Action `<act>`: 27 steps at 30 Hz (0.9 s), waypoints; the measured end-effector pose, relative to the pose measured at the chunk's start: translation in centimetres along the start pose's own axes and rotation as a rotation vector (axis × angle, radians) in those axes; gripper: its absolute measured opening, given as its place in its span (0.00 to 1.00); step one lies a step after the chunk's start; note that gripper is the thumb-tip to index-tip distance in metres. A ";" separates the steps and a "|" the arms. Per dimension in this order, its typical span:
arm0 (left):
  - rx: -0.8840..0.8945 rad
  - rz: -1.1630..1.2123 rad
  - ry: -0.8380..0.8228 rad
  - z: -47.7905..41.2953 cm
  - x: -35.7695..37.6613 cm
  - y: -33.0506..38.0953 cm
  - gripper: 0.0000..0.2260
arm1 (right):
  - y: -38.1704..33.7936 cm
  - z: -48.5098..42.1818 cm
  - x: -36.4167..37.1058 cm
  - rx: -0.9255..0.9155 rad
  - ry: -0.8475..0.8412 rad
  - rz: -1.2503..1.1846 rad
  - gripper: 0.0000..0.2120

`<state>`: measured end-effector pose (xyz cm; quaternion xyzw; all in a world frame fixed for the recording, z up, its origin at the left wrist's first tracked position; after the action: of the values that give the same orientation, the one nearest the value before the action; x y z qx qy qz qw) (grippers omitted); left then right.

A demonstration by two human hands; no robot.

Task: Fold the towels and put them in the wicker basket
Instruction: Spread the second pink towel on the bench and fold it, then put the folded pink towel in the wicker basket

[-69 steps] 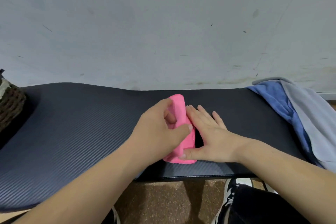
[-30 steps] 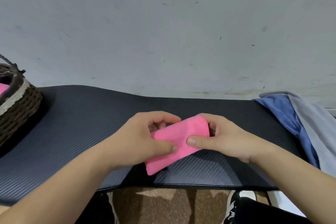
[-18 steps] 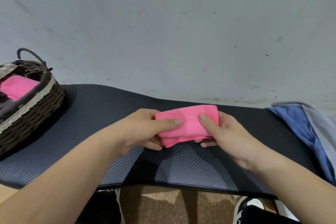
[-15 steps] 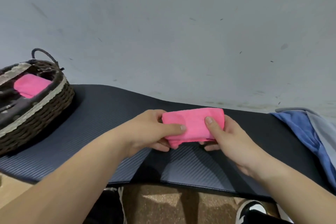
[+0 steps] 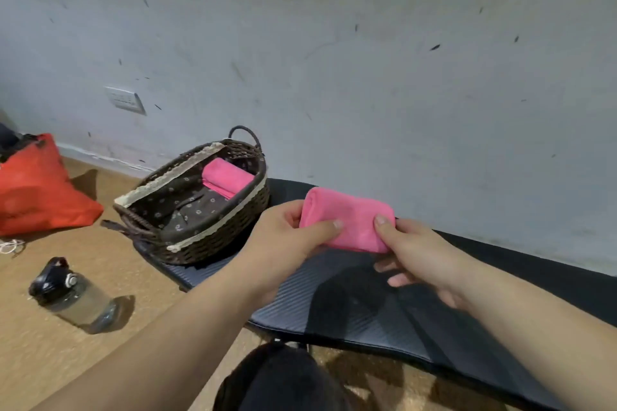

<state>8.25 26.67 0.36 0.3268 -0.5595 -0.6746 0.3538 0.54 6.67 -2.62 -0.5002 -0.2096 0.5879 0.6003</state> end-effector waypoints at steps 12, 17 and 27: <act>0.136 -0.531 0.423 -5.7 -20.4 3.3 0.12 | -11.6 -2.8 12.8 -0.054 -0.113 -0.210 0.15; 0.042 -0.468 0.435 -10.3 -22.5 0.0 0.13 | -13.3 -5.8 15.0 -0.060 -0.121 -0.215 0.12; -0.371 -0.053 0.256 -16.1 -24.8 -3.1 0.07 | -12.3 -9.4 15.3 -0.070 -0.172 -0.178 0.12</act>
<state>34.63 39.54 -4.18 0.3536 -0.3678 -0.7280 0.4579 17.93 19.65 -1.22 -0.4481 -0.3244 0.5653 0.6119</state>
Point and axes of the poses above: each hand's wrist, its own z-axis away from the middle knuckle, its own x-axis out of the palm, y = z × x, the point moved 3 cm from there along -z, towards the middle knuckle, and after that the axes turned 1 degree about z, right-handed, at the moved point
